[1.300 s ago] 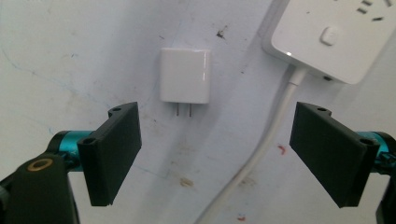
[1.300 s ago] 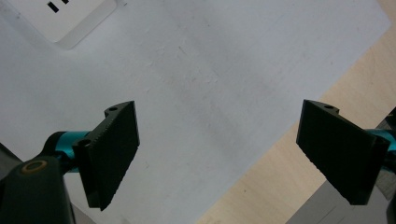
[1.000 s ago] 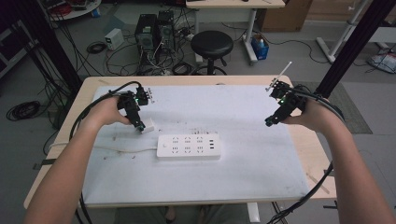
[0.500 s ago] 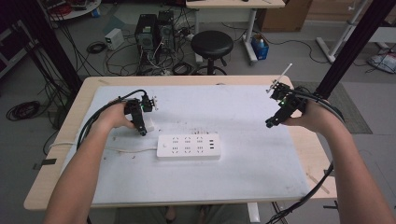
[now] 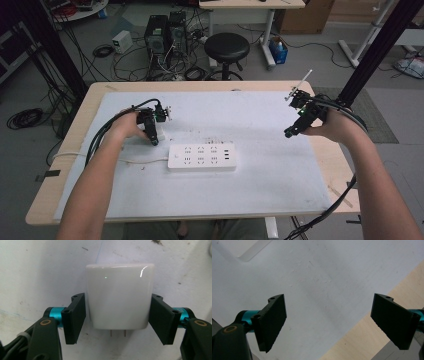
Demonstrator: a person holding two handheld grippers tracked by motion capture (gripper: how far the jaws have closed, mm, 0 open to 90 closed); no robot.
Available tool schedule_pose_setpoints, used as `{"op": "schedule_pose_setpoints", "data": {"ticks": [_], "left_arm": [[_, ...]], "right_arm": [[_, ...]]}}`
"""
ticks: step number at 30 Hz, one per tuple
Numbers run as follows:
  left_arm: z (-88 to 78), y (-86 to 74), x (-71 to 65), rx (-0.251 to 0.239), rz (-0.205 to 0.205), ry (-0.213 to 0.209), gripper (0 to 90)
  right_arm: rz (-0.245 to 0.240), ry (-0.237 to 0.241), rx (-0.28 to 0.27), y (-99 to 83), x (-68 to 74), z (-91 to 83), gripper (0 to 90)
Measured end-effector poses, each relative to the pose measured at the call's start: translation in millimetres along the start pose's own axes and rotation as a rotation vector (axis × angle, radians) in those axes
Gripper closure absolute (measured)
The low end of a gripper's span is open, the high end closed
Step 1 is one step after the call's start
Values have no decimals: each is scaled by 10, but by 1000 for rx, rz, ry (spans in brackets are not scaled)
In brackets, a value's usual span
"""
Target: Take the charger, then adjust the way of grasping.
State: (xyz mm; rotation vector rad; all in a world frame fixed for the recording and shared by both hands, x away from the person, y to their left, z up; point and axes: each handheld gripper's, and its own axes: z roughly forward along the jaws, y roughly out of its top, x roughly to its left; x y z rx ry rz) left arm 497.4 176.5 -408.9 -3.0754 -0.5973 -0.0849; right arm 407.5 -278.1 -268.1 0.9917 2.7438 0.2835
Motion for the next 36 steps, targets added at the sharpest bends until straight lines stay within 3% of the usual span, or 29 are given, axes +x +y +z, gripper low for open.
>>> {"op": "schedule_pose_setpoints", "data": {"ticks": [4,6,9,11,12,14,15,18,20,23,24,25,27,31,33,34,36], "left_arm": [[0,10,0,-1,8,-16,418],[-16,9,-9,-2,9,18,419],[-102,-15,-5,-31,-3,18,423],[-252,-58,-26,-58,-34,18,424],[-252,-58,-26,-58,-34,18,424],[-456,-109,-80,-81,-38,19,424],[-456,-109,-80,-81,-38,19,425],[-699,-157,-154,-100,-46,14,425],[-877,-179,-206,-103,-40,13,425],[-1218,-211,-299,-127,-64,-14,425],[-1218,-211,-299,-127,-64,-14,425],[-1286,-217,-323,-135,-65,-16,425],[-1463,-219,-369,-136,-62,-11,425],[-1583,-216,-405,-146,-63,-6,425],[-1655,-197,-489,-191,-47,2,425],[-1655,-197,-489,-191,-47,2,424],[-1683,-157,-561,-216,-6,16,425]], "right_arm": [[0,1,-3,-7,-8,9,126],[4,2,1,-8,-10,17,126],[4,3,3,-2,-5,25,126],[9,0,1,7,6,24,127],[9,0,1,7,6,24,127],[27,0,-1,18,19,19,127],[27,0,-1,18,19,19,127],[52,9,-6,38,34,21,127],[84,18,-14,57,42,20,127],[143,41,-18,86,34,35,127],[143,41,-18,86,34,35,127],[180,52,-1,100,28,46,127],[203,52,4,104,20,47,127],[236,52,3,96,13,24,127],[283,72,-24,75,10,-9,127],[301,84,-37,68,11,-26,127],[328,111,-58,56,13,-61,127]]}}
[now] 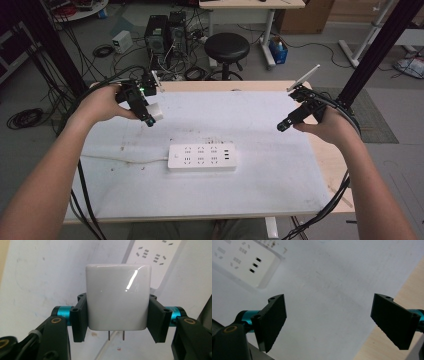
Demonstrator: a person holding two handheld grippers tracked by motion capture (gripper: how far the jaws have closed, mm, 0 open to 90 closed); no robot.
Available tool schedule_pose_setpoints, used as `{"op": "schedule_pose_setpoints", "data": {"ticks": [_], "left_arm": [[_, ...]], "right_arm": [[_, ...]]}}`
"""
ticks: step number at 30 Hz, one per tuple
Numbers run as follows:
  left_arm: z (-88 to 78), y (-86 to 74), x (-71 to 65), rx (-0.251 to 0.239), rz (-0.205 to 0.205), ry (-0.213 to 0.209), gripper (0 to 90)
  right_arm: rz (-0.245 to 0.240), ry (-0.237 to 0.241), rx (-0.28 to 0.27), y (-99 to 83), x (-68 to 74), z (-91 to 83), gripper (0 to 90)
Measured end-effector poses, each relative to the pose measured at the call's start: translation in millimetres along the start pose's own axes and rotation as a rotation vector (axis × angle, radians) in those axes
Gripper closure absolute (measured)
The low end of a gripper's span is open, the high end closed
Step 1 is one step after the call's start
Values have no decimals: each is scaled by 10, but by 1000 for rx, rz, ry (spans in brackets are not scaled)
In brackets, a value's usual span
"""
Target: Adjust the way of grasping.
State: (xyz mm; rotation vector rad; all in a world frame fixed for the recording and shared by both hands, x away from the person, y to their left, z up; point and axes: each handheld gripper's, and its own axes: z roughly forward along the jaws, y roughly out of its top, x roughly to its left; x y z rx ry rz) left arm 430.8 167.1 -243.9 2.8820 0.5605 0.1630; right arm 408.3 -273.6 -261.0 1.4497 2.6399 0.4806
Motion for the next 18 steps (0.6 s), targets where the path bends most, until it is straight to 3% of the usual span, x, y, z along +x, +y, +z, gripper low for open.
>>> {"op": "schedule_pose_setpoints", "data": {"ticks": [1,3,4,6,9,10,11,12,14,16,17,18], "left_arm": [[-5,28,-32,-11,16,1,425],[-18,88,-99,-40,48,19,425],[-19,119,-131,-59,60,21,425],[-21,213,-252,-119,117,49,424],[-19,280,-329,-160,130,61,424],[-14,314,-376,-188,135,77,424],[-1,389,-461,-239,149,81,424],[-1,389,-461,-239,149,81,425],[13,472,-552,-283,184,87,424],[34,565,-640,-313,218,75,425],[50,613,-683,-327,230,64,425],[66,660,-726,-336,245,54,424]], "right_arm": [[0,0,0,0,0,0,127],[63,54,-29,-7,-8,-49,127],[63,54,-29,-7,-8,-49,127],[99,93,-52,-20,9,-74,127],[138,176,-75,-19,50,-80,127],[138,176,-75,-19,50,-80,127],[172,232,-92,-4,104,-83,127],[172,232,-92,-4,104,-83,127],[187,290,-111,7,162,-84,129],[210,384,-136,27,242,-63,182],[210,384,-136,27,242,-63,182],[224,422,-150,31,262,-57,182]]}}
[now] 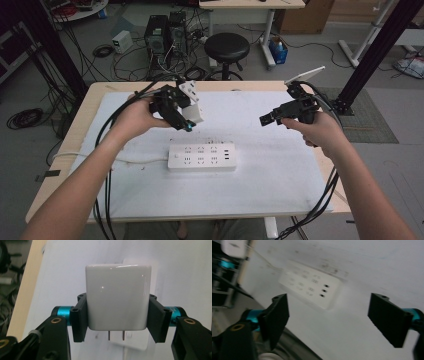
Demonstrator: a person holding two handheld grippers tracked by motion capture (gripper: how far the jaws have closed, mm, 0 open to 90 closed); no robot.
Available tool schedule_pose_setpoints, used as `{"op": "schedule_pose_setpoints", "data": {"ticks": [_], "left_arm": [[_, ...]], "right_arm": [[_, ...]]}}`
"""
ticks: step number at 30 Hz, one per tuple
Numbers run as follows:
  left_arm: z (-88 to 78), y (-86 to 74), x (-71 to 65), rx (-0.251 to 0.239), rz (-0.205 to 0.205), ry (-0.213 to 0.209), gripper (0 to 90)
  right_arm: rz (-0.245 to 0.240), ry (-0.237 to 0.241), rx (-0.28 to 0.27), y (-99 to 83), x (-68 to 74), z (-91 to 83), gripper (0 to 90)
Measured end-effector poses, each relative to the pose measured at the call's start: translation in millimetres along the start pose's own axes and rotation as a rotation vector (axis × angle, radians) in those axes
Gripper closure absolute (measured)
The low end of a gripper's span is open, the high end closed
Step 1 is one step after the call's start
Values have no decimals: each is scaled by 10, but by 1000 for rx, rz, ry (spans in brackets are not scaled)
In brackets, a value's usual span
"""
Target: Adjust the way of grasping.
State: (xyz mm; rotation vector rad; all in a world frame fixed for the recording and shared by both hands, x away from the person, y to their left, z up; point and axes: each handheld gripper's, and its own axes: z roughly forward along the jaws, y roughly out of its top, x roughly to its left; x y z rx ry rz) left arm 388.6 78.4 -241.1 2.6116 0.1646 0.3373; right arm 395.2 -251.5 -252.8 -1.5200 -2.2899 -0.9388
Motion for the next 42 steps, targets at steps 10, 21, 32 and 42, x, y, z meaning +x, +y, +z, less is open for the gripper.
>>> {"op": "schedule_pose_setpoints", "data": {"ticks": [10,21,32,42], "left_arm": [[261,400,-200,-83,75,-39,425],[364,674,-335,-89,138,12,424],[298,601,-333,-5,106,140,258],[-31,-433,79,451,-230,-53,168]], "right_arm": [[117,314,-19,-27,107,226,357],[152,381,-16,22,220,438,574],[16,239,-80,45,243,337,622],[-386,-214,122,212,393,-65,622]]}}
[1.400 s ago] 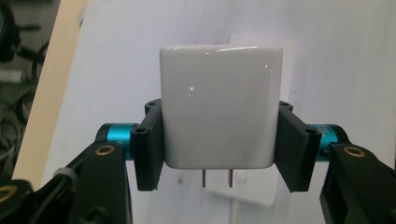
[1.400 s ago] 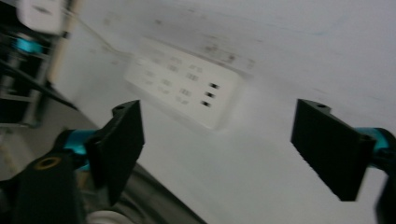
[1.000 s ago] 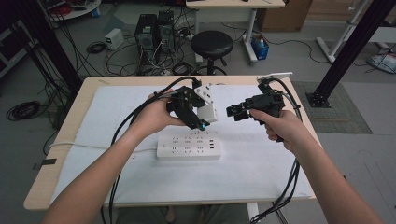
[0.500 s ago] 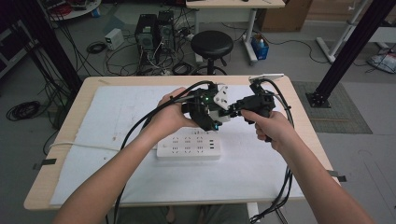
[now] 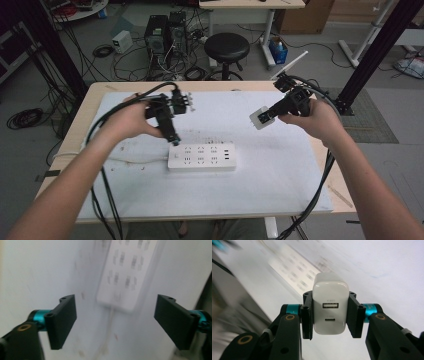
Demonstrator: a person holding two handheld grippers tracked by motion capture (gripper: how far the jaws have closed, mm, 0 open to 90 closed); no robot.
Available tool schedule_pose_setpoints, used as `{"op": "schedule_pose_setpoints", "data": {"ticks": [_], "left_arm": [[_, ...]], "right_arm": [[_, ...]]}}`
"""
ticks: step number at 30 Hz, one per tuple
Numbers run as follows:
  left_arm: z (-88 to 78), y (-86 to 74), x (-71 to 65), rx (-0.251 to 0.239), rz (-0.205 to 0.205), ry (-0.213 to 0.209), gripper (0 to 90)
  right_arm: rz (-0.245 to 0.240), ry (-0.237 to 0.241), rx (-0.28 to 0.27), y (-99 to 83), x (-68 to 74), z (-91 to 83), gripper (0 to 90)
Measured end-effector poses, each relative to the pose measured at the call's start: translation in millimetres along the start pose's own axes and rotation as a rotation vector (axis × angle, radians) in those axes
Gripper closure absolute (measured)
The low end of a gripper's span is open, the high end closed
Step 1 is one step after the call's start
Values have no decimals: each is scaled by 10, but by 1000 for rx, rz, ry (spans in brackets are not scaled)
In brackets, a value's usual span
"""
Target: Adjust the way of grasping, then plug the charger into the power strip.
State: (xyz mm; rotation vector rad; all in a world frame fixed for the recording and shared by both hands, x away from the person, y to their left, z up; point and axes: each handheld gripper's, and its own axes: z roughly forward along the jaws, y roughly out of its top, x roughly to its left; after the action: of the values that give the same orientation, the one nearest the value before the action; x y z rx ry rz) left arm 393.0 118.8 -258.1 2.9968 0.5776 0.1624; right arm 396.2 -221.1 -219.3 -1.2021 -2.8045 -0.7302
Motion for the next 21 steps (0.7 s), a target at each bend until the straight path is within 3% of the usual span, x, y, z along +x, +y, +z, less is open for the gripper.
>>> {"op": "schedule_pose_setpoints", "data": {"ticks": [2,4,7,10,12,18,19,20,21], "left_arm": [[18,-193,120,35,-66,-10,168],[7,-355,227,35,-115,-18,168],[-6,-554,372,44,-174,-19,168],[-11,-701,482,67,-202,-12,168],[-28,-796,533,55,-233,-11,168],[-45,-840,521,27,-240,-12,168],[-40,-834,485,27,-227,-7,168],[-33,-829,468,23,-223,-5,168],[-27,-825,453,21,-223,-6,168]], "right_arm": [[-119,-106,92,90,53,-32,622],[-157,-136,134,141,67,-33,621],[-182,-163,163,179,82,-26,621],[-214,-187,202,203,106,3,621],[-225,-191,223,203,117,19,621],[-262,-180,225,231,140,61,621],[-262,-180,225,231,140,61,621],[-300,-183,221,267,162,110,621],[-297,-188,229,285,187,139,621]]}}
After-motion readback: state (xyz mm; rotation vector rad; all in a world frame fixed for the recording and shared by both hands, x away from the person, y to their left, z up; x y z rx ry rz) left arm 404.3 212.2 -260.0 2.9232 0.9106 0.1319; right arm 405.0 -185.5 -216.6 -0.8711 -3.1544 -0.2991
